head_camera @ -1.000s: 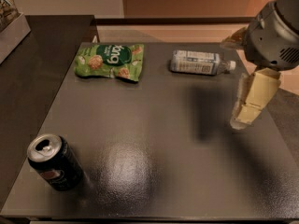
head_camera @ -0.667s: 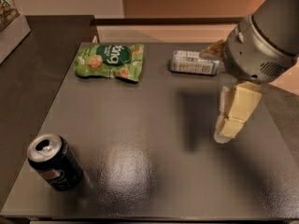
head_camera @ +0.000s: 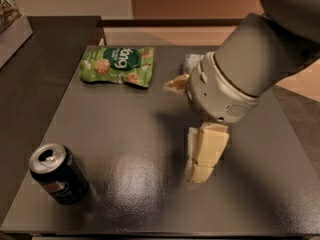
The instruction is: Move pepsi can near green rice chip bag
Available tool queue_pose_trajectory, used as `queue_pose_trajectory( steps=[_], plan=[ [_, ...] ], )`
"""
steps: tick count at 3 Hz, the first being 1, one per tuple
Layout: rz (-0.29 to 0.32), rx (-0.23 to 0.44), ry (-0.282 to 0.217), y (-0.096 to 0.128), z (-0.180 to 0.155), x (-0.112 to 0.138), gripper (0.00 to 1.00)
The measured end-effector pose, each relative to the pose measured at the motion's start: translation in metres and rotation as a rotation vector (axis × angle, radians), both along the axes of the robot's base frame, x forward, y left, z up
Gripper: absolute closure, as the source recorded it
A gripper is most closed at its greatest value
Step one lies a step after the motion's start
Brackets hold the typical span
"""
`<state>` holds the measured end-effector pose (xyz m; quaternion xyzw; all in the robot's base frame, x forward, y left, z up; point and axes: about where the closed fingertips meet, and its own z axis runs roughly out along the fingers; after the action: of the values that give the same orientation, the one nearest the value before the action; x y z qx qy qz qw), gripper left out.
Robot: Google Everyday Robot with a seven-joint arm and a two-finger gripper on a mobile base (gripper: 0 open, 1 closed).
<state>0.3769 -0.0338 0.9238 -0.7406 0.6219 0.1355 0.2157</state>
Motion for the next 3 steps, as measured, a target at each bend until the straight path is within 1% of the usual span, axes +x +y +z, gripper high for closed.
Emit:
queue_pose_trajectory(
  steps=[1, 2, 3],
  plan=[
    [0.070, 0.082, 0.015, 0.048, -0.020, -0.011, 0.00],
    [0.112, 0.158, 0.028, 0.091, -0.036, -0.010, 0.00],
    [0.143, 0.213, 0.051, 0.126, -0.046, -0.004, 0.00]
  ],
)
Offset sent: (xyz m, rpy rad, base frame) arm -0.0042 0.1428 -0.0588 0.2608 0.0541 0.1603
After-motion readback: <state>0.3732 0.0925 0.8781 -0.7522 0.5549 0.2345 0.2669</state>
